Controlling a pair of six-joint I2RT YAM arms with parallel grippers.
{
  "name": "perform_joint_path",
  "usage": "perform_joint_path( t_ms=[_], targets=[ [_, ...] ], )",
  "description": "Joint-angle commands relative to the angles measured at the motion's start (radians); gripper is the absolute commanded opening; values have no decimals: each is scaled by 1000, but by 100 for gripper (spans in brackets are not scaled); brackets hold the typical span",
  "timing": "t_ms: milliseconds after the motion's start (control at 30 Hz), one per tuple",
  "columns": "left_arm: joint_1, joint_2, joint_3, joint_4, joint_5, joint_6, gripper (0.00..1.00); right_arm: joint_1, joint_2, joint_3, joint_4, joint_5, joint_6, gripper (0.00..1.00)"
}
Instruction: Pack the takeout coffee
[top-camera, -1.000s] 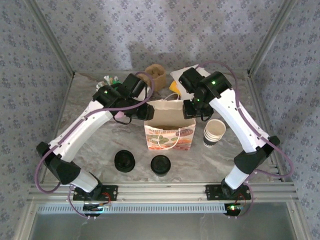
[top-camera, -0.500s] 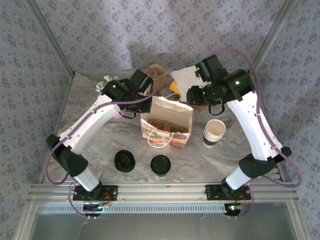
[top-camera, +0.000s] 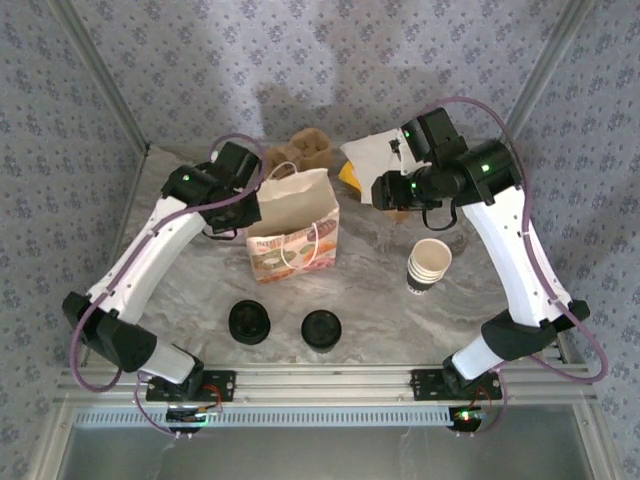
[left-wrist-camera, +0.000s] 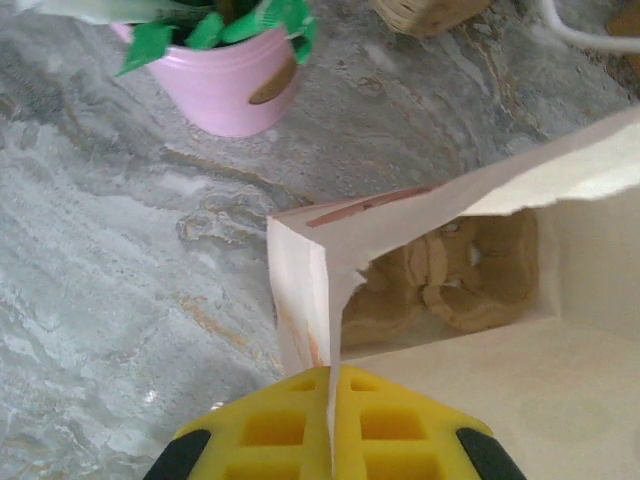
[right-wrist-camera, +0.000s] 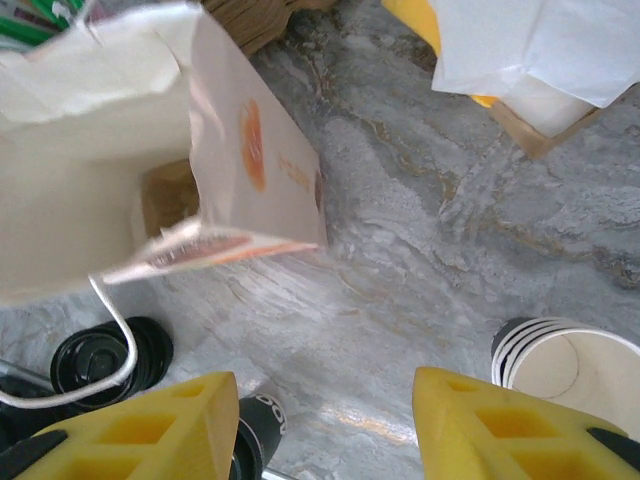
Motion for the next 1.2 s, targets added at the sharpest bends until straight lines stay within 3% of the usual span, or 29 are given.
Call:
perform_joint_path(
  t_ms=[0, 333, 500, 633, 800, 900, 1167],
  targets=[
    [7, -43, -22, -14, 34, -48, 8, 15, -18, -15, -7, -39, -58, 51],
    [21, -90, 20, -32, -25, 3, 53, 89, -42, -22, -64, -35, -162, 55],
    [37, -161, 116, -58, -98, 103, 79, 231, -106, -160, -63, 34, -214, 59],
    [54, -203, 154, -105, -78, 141, 83, 349, -161, -289, 8, 32, -192, 62],
    [60, -295, 82, -125, -49, 122, 84, 566, -161, -385, 63, 113, -184, 77],
    [65, -364, 8, -99, -44, 117, 87, 663, -122, -415, 68, 151, -190, 81],
    [73, -433, -75, -63, 16, 139, 90, 743, -48, -467, 146, 149, -167, 83]
  ],
)
